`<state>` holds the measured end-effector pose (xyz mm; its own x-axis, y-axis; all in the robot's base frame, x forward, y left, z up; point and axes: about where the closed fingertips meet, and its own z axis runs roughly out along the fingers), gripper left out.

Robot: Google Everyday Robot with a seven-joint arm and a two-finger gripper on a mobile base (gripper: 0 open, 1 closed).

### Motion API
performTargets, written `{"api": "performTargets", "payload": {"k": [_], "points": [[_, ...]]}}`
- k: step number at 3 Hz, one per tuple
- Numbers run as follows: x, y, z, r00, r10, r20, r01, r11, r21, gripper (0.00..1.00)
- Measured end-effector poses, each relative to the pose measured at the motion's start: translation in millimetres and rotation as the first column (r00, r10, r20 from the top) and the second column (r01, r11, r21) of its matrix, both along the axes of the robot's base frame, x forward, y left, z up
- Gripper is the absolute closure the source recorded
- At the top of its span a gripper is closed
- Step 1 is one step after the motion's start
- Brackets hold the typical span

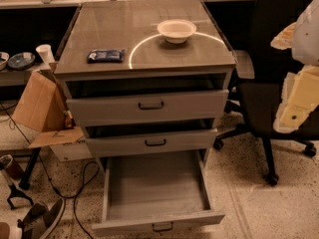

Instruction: Close bottom drawer

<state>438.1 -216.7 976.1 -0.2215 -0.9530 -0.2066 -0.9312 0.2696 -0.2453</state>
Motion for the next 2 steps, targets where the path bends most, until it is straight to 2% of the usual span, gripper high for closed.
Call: {"api": "performTargets", "payload": {"k": [1,2], "points": [[0,0,0,1.0000,0.000,0.000,0.000,1.000,0.000,0.00],[-7,12,-25,1.0000,-0.008,-0.006,0.008,1.000,0.013,0.00]]}}
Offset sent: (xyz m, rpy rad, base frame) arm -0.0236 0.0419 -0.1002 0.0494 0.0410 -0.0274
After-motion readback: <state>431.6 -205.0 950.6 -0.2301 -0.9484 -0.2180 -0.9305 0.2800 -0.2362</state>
